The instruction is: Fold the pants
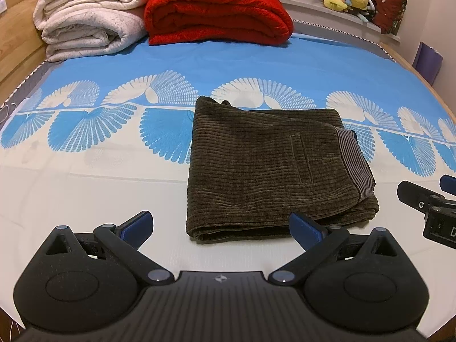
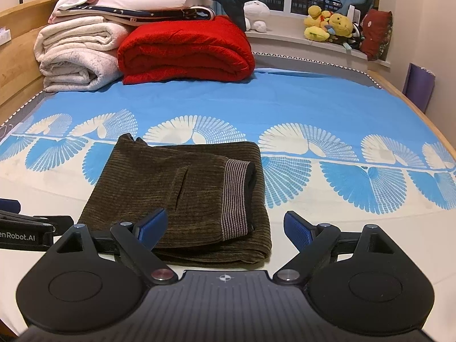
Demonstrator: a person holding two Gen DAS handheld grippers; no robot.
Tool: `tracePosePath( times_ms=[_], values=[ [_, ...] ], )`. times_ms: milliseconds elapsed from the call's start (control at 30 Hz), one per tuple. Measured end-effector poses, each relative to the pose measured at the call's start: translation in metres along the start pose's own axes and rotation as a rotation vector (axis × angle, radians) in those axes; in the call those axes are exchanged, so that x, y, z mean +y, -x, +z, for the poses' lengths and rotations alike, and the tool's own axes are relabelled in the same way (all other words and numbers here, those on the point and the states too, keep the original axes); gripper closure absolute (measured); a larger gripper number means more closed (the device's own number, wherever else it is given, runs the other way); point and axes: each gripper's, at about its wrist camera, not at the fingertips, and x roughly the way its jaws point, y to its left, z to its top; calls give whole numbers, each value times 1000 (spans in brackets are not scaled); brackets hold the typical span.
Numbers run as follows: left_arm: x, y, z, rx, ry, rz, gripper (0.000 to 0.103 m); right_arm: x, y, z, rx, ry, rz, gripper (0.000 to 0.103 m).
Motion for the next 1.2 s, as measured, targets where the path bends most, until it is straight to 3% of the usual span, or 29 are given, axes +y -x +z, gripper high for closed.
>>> tracePosePath(
  times_ms=[1200],
  values=[
    [-6, -2, -1, 5, -15, -5, 1, 0, -3, -2, 1, 16, -1, 14]
  ],
)
